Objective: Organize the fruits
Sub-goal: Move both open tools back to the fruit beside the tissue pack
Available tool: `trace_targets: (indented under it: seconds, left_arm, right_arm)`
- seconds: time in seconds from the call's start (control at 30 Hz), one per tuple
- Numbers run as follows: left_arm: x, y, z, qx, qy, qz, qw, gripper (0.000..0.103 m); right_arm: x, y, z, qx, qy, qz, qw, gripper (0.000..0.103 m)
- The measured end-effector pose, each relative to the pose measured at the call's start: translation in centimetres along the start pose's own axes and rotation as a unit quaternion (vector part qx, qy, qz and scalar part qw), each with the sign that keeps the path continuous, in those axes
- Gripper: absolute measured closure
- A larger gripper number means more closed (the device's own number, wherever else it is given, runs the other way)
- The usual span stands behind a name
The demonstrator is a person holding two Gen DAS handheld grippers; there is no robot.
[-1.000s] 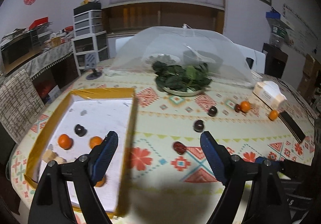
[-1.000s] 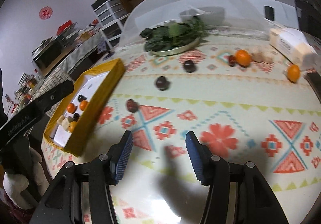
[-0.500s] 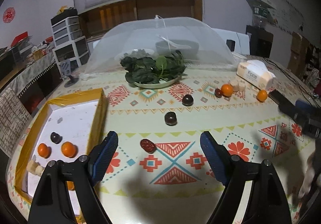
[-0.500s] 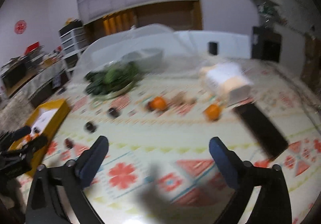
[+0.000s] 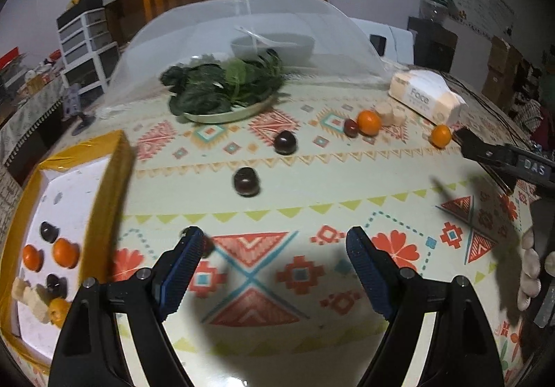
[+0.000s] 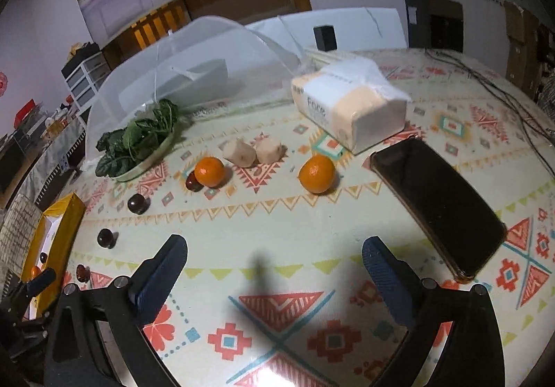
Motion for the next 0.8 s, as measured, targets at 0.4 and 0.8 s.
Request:
trace_targets:
  seconds: [0.4,0.8]
  left_arm:
    - [2.0,-3.3,-2.7,-0.014,0.016,-0.028,0.9994,0.02]
    - [4.9,-1.7,-4.5,-0.022,0.021,0.009,0.9995,0.02]
  right_arm:
    - [2.0,-1.0,-1.7,0.011,0.006,-0.015,1.0,0.001]
    - [4.8,-3.9,-1.6,0.061,-0.005,-0.091,0.994,0.001]
Point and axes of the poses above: each gripper's, at about its wrist camera, not at the fingertips, and z roughly against the way its jaws point, y to its left, x to its top, the point moved 9 cm from there along -z, roughly the way its jaws point, and after that the axes turned 2 degrees about x, right-handed, at the moved point
